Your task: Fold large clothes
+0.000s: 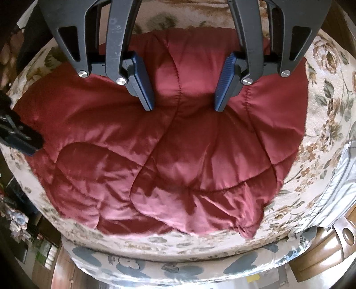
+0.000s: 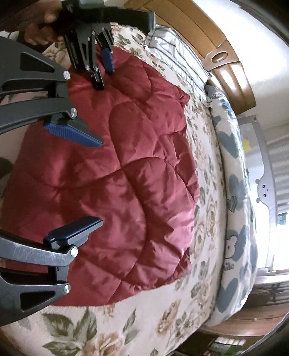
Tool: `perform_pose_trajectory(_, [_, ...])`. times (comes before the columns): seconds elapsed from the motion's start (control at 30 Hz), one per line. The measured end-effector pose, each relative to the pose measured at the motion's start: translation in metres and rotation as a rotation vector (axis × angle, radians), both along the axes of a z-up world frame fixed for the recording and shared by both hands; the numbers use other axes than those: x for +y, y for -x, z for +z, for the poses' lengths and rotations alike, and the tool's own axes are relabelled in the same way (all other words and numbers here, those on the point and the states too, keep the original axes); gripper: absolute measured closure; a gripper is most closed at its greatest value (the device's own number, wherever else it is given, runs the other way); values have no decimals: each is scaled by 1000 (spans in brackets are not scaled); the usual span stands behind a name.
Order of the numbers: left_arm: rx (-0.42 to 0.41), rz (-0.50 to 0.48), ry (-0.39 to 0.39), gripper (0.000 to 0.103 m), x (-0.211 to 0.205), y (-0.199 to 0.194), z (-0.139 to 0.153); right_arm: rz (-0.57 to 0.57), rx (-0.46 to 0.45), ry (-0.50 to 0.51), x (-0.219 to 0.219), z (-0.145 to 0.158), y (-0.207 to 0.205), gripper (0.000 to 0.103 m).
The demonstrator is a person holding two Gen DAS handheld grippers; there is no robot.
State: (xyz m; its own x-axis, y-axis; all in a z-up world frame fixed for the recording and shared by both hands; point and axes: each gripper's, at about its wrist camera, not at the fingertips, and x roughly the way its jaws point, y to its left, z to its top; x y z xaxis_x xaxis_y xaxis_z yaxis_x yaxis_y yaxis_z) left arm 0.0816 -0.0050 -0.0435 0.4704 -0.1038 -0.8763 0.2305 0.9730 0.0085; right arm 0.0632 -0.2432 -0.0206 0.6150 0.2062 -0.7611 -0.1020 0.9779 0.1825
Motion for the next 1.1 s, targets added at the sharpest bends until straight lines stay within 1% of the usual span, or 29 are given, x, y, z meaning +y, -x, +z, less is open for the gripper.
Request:
perform_pose_trajectory(0.07, [-35,11,30,48,5,0,10,5,16,7,2,-2,-10,37])
perform_pose_trajectory(0.13, [-57,47,31,48,12,-4,16,6,24,23,1,-4,-15,37])
perform_pose_trajectory(0.2, [-61,78,29,47,17,-12,16,-9,44,46,-2,-9,-21,37])
perform_pose_trajectory(0.27, [-46,93,33,47,22,-24,12,-30,59,43,-12,-15,-29,37])
perform_pose_trajectory(0.4, [-29,83,-17,37,14,-45,2,-67,82,12,-29,-23,-40,37])
perform_pose_trajectory(0.43, [-28,79,-42,37,10,-50,-2,-76,86,8,-32,-23,-42,37])
perform_pose_trajectory(0.53, [-34,79,-74,35,4,-56,-3,-96,69,4,-33,-14,-42,37])
perform_pose_trajectory(0.57, [-35,80,-75,35,4,-57,-3,-93,65,24,-32,-13,-42,37])
perform_pose_trajectory(0.67, [-33,86,-78,34,3,-62,-6,-86,75,29,-33,-23,-48,36])
perform_pose_trajectory(0.77, [-32,88,-81,33,2,-65,-7,-94,78,-16,-40,-34,-52,36])
perform_pose_trajectory(0.83, [-31,89,-85,33,1,-65,-8,-98,72,-22,-41,-37,-53,36])
perform_pose_trajectory(0.93, [-30,90,-85,32,1,-66,-9,-106,72,-10,-39,-36,-53,36])
perform_pose_trajectory(1.0, [-29,90,-86,32,1,-67,-10,-118,69,-1,-37,-27,-50,36])
perform_pose_trajectory(1.1, [-31,89,-86,32,1,-67,-11,-128,31,27,-36,-14,-45,36])
